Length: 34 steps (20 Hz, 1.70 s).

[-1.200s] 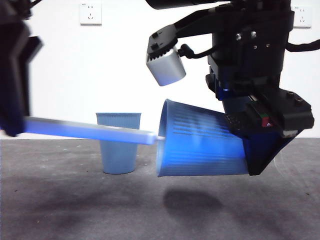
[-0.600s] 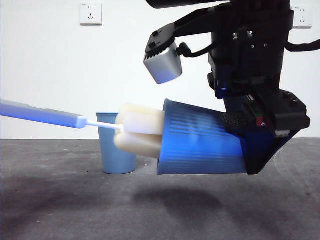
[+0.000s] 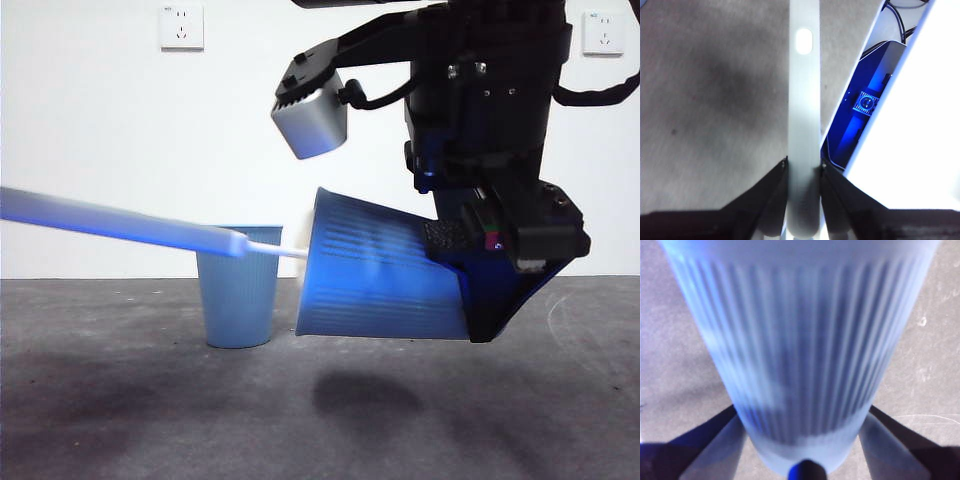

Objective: Pick up the cup brush,pick up the cup,insert the brush into the cup,clean the cup,put the cup brush back,put the cup back to the fixed position on the table

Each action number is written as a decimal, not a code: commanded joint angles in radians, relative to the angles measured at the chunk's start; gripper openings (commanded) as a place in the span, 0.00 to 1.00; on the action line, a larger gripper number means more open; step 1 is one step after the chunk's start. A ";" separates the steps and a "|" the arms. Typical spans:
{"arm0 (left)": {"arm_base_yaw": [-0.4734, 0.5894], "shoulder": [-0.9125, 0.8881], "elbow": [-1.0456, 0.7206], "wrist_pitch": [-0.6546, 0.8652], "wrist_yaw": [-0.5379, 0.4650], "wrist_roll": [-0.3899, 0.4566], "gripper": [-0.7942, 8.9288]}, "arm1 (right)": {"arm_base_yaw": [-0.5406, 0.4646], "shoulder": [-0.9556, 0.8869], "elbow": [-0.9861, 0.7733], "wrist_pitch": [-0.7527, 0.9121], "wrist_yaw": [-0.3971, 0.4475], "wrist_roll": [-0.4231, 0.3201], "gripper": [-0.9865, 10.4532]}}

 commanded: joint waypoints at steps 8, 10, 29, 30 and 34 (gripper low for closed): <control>0.003 0.157 -0.009 0.136 -0.002 0.009 0.07 | 0.005 0.005 0.005 0.003 0.000 0.007 0.08; 0.003 0.153 -0.009 0.121 -0.006 0.008 0.07 | 0.005 0.005 0.005 0.003 -0.001 0.008 0.08; 0.120 -0.106 -0.009 -0.122 -0.064 -0.042 0.07 | 0.004 0.005 0.005 0.003 -0.002 0.064 0.08; 0.124 -0.131 -0.009 -0.130 -0.064 -0.042 0.07 | 0.004 0.005 0.005 0.003 -0.004 0.071 0.08; 0.126 -0.230 -0.009 -0.163 -0.061 -0.082 0.07 | 0.004 0.005 0.005 0.005 -0.004 0.121 0.08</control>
